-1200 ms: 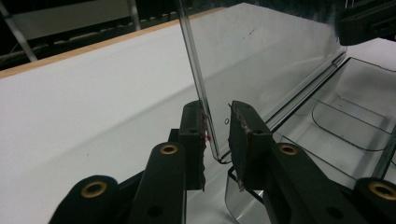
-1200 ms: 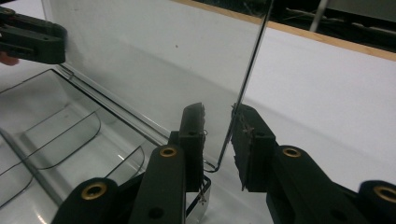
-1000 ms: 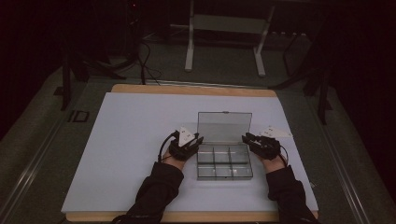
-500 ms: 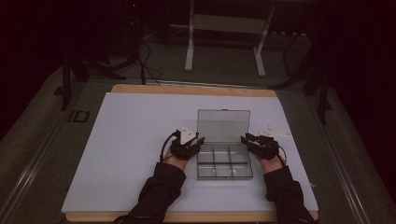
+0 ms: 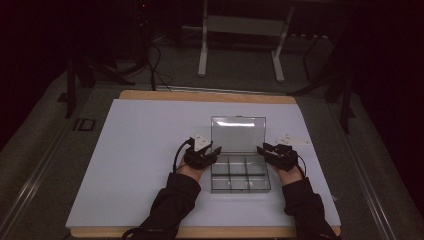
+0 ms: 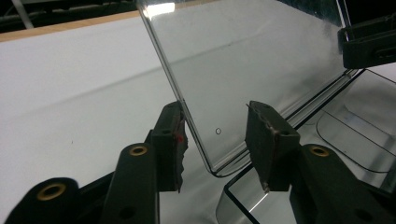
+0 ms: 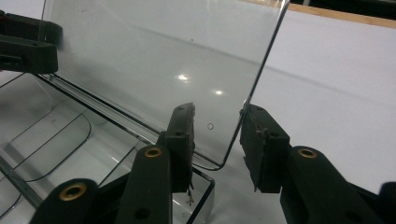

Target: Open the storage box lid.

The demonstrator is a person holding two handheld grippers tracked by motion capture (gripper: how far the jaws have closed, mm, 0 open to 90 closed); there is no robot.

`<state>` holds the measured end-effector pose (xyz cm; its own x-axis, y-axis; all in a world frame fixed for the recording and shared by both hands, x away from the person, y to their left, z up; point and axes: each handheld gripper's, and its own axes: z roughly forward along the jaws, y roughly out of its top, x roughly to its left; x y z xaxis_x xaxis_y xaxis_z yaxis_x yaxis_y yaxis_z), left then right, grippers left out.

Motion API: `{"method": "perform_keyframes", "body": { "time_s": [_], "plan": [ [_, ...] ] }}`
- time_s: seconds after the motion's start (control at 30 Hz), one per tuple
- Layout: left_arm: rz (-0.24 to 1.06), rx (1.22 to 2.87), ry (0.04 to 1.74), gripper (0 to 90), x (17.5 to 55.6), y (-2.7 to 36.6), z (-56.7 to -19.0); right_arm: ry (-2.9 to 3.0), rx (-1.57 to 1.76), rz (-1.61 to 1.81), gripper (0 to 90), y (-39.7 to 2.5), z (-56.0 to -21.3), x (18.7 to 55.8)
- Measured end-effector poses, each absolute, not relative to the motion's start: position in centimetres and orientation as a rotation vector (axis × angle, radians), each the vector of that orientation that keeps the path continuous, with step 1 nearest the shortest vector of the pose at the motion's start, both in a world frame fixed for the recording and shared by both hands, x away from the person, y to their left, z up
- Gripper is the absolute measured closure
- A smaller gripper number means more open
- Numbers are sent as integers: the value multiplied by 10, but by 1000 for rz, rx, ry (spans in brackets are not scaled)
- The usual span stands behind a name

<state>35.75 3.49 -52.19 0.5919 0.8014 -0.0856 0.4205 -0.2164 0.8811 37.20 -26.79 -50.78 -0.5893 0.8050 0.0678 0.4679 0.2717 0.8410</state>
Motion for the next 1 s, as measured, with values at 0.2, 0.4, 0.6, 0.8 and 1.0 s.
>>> {"method": "perform_keyframes", "body": {
  "time_s": [0.2, 0.4, 0.6, 0.8, 1.0],
  "plan": [
    [430, 1822, 1015, 564, 362, 36, -523, 2178, 1175, 1241, 627, -267, -508, 374],
    [417, 1820, 1037, 545, 363, 35, -523, 2180, 1189, 1241, 612, -267, -508, 375],
    [390, 1812, 1062, 535, 365, 36, -524, 2179, 1207, 1245, 602, -268, -509, 376],
    [381, 1800, 1095, 499, 366, 35, -525, 2172, 1214, 1238, 598, -268, -509, 376],
    [334, 1801, 1133, 495, 370, 36, -523, 2177, 1224, 1240, 598, -268, -509, 377]
  ]
}}
